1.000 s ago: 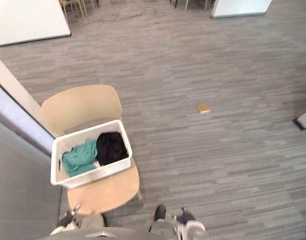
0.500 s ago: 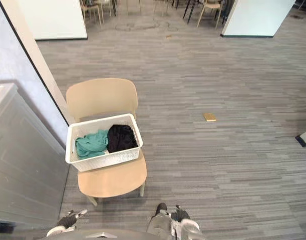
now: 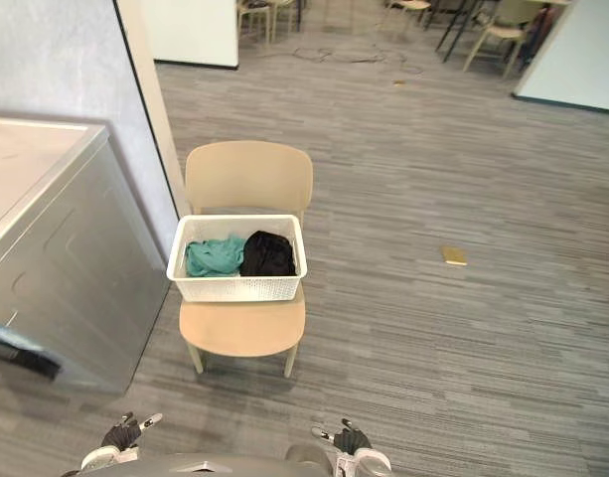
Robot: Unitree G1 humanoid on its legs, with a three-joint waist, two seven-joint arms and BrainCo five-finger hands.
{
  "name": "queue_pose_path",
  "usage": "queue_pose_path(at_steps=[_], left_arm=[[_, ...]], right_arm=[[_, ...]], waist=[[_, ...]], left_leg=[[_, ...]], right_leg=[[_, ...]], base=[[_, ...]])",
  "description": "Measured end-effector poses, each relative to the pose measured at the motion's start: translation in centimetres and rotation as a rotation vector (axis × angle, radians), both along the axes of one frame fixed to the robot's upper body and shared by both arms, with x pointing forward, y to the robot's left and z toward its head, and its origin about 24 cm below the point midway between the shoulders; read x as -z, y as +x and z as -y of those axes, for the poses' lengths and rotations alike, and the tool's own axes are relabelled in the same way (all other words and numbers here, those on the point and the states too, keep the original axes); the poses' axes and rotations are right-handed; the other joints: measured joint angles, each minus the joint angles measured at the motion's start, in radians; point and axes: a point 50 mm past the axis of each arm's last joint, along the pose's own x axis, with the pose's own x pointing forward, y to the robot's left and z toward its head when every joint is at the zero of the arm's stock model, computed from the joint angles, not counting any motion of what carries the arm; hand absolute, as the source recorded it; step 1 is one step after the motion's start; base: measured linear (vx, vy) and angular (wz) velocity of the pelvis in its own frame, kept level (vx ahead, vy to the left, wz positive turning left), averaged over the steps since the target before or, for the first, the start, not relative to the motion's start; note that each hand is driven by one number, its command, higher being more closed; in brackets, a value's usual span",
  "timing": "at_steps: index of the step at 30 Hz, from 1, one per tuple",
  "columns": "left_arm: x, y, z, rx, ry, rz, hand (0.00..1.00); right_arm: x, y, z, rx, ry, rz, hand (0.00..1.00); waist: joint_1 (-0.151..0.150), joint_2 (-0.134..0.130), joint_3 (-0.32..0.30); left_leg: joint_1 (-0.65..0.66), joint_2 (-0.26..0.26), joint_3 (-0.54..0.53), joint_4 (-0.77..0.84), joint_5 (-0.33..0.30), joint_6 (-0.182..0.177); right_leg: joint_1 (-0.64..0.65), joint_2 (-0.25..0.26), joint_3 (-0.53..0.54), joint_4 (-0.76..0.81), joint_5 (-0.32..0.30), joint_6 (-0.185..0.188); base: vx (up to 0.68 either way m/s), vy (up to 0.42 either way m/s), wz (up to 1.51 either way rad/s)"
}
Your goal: Pick up the laundry basket with both hands and put the clothes into the washing machine.
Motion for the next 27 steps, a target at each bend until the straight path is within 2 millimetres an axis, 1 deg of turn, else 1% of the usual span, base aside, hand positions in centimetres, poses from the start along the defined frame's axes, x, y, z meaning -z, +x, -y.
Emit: queue_pose_path(at_steps=[1, 3, 4, 5, 6, 7, 8, 9, 10, 11, 12, 13, 14, 15, 16, 17, 18, 19, 20, 21, 22, 23, 24, 25, 26, 27], left_arm=[[0.0, 0.0, 0.2, 0.000, -0.005, 0.000, 0.00], [0.0, 0.0, 0.4, -0.018, -0.015, 0.005, 0.00], [0.0, 0.2, 0.5, -0.016, -0.012, 0.012, 0.00], [0.0, 0.2, 0.7, -0.014, -0.016, 0.015, 0.00], [0.0, 0.2, 0.8, -0.010, -0.017, 0.020, 0.00], [-0.1, 0.4, 0.8, -0.002, -0.012, 0.029, 0.00], [-0.2, 0.7, 0.4, 0.000, 0.000, 0.041, 0.00], [-0.4, 0.9, 0.0, -0.031, 0.005, 0.053, 0.00], [-0.4, 0.6, -0.2, -0.046, 0.006, 0.052, 0.00], [-0.3, 0.2, -0.4, -0.063, 0.009, 0.044, 0.00], [-0.3, 0.0, -0.5, -0.069, 0.010, 0.039, 0.00], [-0.3, -0.1, -0.5, -0.070, 0.011, 0.036, 0.00], [-0.2, -0.4, -0.6, -0.074, 0.012, 0.029, 0.00], [-0.1, -0.7, -0.6, -0.082, 0.009, 0.016, 0.00], [0.0, -1.0, -0.1, -0.085, -0.004, 0.006, 0.00], [0.0, -1.6, -1.0, -0.096, 0.020, -0.016, 0.00], [0.0, -1.7, -1.2, -0.085, 0.026, -0.022, 0.00], [0.0, -1.8, -1.3, -0.076, 0.030, -0.026, 0.00], [0.0, -1.7, -1.3, -0.060, 0.032, -0.029, 0.00], [0.0, -1.5, -0.9, -0.036, 0.025, -0.029, 0.00], [0.1, -1.5, -0.8, -0.028, 0.024, -0.030, 0.00], [0.1, -1.7, -0.8, -0.017, 0.023, -0.039, 0.00], [0.2, -1.9, -0.7, -0.006, 0.024, -0.044, 0.00], [0.2, -2.0, -0.7, 0.014, 0.027, -0.051, 0.00], [0.2, -1.7, -0.5, 0.034, 0.025, -0.046, 0.00], [0.2, -1.6, -0.5, 0.048, 0.026, -0.045, 0.00]], right_arm=[[0.0, 0.0, 0.0, -0.001, 0.000, -0.003, 0.00], [0.1, 0.0, 0.0, -0.001, 0.001, -0.008, 0.00], [0.0, 0.0, 0.1, 0.003, -0.003, -0.008, 0.00], [0.0, 0.0, 0.1, 0.003, -0.004, -0.007, 0.00], [0.0, 0.3, 0.2, 0.005, -0.004, -0.001, 0.00], [-0.1, 0.5, 0.2, 0.020, 0.000, 0.004, 0.00], [0.0, 0.4, 0.1, 0.048, 0.011, -0.002, 0.00], [0.1, 0.2, 0.3, 0.100, 0.021, -0.008, 0.00], [0.1, 0.3, 0.5, 0.117, 0.022, -0.002, 0.00], [0.0, 0.0, 0.9, 0.137, 0.015, -0.003, 0.00], [0.1, -0.5, 1.3, 0.148, 0.008, -0.013, 0.00], [0.1, -0.8, 1.4, 0.151, 0.004, -0.018, 0.00], [0.1, -0.8, 1.5, 0.151, 0.002, -0.016, 0.00], [0.0, -0.8, 1.7, 0.154, -0.004, -0.004, 0.00], [-0.1, -0.7, 2.1, 0.156, -0.015, 0.003, 0.00], [0.1, -0.9, 1.3, 0.165, 0.010, -0.009, 0.00], [0.4, -1.6, 1.0, 0.167, 0.021, -0.038, 0.00], [0.6, -2.1, 1.1, 0.175, 0.023, -0.053, 0.00], [0.7, -2.8, 1.2, 0.187, 0.021, -0.068, 0.00], [0.7, -3.1, 1.7, 0.212, 0.017, -0.075, 0.00], [0.7, -3.0, 1.8, 0.211, 0.013, -0.073, 0.00], [0.6, -2.8, 2.0, 0.208, 0.008, -0.068, 0.00], [0.5, -2.7, 2.1, 0.206, 0.006, -0.064, 0.00], [0.5, -2.4, 2.0, 0.201, 0.005, -0.056, 0.00], [0.4, -2.1, 1.9, 0.187, 0.005, -0.050, 0.00], [0.3, -1.3, 1.4, 0.147, 0.007, -0.037, 0.00]], waist=[[0.000, 0.004, 0.004], [0.008, 0.023, 0.021], [0.009, 0.035, 0.042], [0.008, 0.038, 0.043], [0.006, 0.047, 0.047], [0.005, 0.051, 0.055], [0.004, 0.038, 0.068], [0.004, 0.026, 0.087], [0.003, 0.020, 0.090], [-0.006, 0.013, 0.093], [-0.012, 0.012, 0.094], [-0.015, 0.012, 0.094], [-0.023, 0.017, 0.091], [-0.027, 0.039, 0.086], [-0.027, 0.055, 0.084], [-0.014, 0.020, 0.082], [-0.021, -0.003, 0.070], [-0.023, -0.009, 0.066], [-0.027, -0.013, 0.063], [-0.026, -0.008, 0.060], [-0.025, -0.001, 0.061], [-0.024, 0.011, 0.055], [-0.024, 0.015, 0.052], [-0.024, 0.018, 0.050], [-0.026, 0.017, 0.050], [-0.023, 0.017, 0.050]], left_leg=[[-0.012, 0.007, -0.018, -0.003, 0.011, -0.005], [-0.027, 0.010, -0.074, -0.018, 0.049, -0.017], [-0.037, 0.009, -0.113, -0.009, 0.066, -0.027], [-0.053, 0.008, -0.128, 0.002, 0.074, -0.031], [-0.077, 0.007, -0.143, 0.012, 0.100, -0.037], [-0.086, 0.004, -0.144, -0.010, 0.140, -0.036], [-0.092, 0.016, -0.092, -0.003, 0.126, -0.022], [-0.126, 0.035, 0.044, 0.146, 0.034, 0.046], [-0.129, 0.036, 0.076, 0.211, 0.002, 0.068], [-0.119, 0.040, 0.109, 0.305, -0.058, 0.071], [-0.106, 0.050, 0.115, 0.350, -0.095, 0.066], [-0.098, 0.062, 0.116, 0.370, -0.118, 0.064], [-0.089, 0.102, 0.118, 0.393, -0.165, 0.057], [-0.068, 0.160, 0.116, 0.376, -0.206, 0.049], [-0.057, 0.164, 0.120, 0.331, -0.216, -0.024], [-0.051, 0.097, 0.120, 0.279, -0.186, -0.026], [-0.030, 0.046, 0.107, 0.213, -0.140, -0.004], [-0.026, 0.021, 0.097, 0.186, -0.123, 0.005], [-0.026, -0.020, 0.073, 0.163, -0.107, 0.017], [-0.029, -0.059, 0.055, 0.159, -0.103, 0.025], [-0.031, -0.069, 0.054, 0.160, -0.103, 0.025], [-0.035, -0.082, 0.053, 0.162, -0.100, 0.029], [-0.036, -0.087, 0.051, 0.161, -0.099, 0.031], [-0.036, -0.096, 0.040, 0.155, -0.093, 0.041], [-0.036, -0.103, 0.033, 0.141, -0.090, 0.055], [-0.023, -0.112, 0.037, 0.102, -0.087, 0.086]], right_leg=[[0.000, 0.007, -0.018, -0.011, 0.011, -0.006], [0.016, 0.009, -0.074, -0.007, 0.017, -0.012], [0.039, 0.008, -0.116, -0.007, 0.018, -0.017], [0.038, 0.008, -0.135, -0.006, 0.018, -0.022], [0.035, 0.009, -0.158, -0.006, 0.021, -0.035], [0.034, 0.004, -0.183, -0.014, 0.030, -0.047], [0.029, -0.021, -0.228, -0.024, 0.050, -0.058], [0.038, -0.049, -0.271, -0.021, 0.065, -0.052], [0.045, -0.065, -0.287, -0.021, 0.070, -0.047], [0.063, -0.095, -0.316, -0.028, 0.078, -0.035], [0.074, -0.113, -0.338, -0.038, 0.084, -0.028], [0.080, -0.122, -0.349, -0.044, 0.090, -0.026], [0.085, -0.135, -0.367, -0.059, 0.101, -0.019], [0.080, -0.131, -0.367, -0.067, 0.109, 0.011], [0.076, -0.125, -0.362, -0.068, 0.117, 0.042], [0.063, -0.150, -0.315, -0.075, 0.125, 0.068], [0.075, -0.157, -0.309, -0.088, 0.123, 0.068], [0.092, -0.159, -0.313, -0.099, 0.125, 0.068], [0.123, -0.161, -0.334, -0.130, 0.124, 0.065], [0.159, -0.179, -0.338, -0.176, 0.162, 0.067], [0.161, -0.186, -0.336, -0.182, 0.176, 0.070], [0.159, -0.196, -0.336, -0.187, 0.196, 0.067], [0.157, -0.199, -0.336, -0.187, 0.207, 0.068], [0.156, -0.205, -0.337, -0.184, 0.219, 0.069], [0.148, -0.215, -0.335, -0.162, 0.224, 0.069], [0.098, -0.238, -0.324, -0.068, 0.225, 0.067]], base=[[-0.19, -0.113, 0.75], [-0.22, -0.109, 0.87], [-0.24, -0.094, 0.85], [-0.24, -0.065, 0.86], [-0.16, -0.018, 0.71], [-0.19, 0.033, 0.81], [-0.18, 0.071, 0.96], [-0.16, 0.089, 0.87], [-0.14, 0.107, 0.96], [-0.15, 0.157, 0.81], [-0.15, 0.188, 0.81], [-0.15, 0.258, 0.71], [-0.11, 0.339, 0.67], [-0.10, 0.361, 0.62], [-0.06, 0.323, 0.44], [0.02, 0.229, 0.53], [0.07, 0.182, 0.61], [0.12, 0.135, 0.87], [0.10, 0.135, 0.89], [0.07, 0.152, 0.73], [0.03, 0.214, 0.42], [0.00, 0.176, 0.10], [-0.01, 0.165, 0.11], [-0.01, 0.067, 0.17], [-0.08, 0.082, 0.08], [-0.11, 0.066, 0.04]])
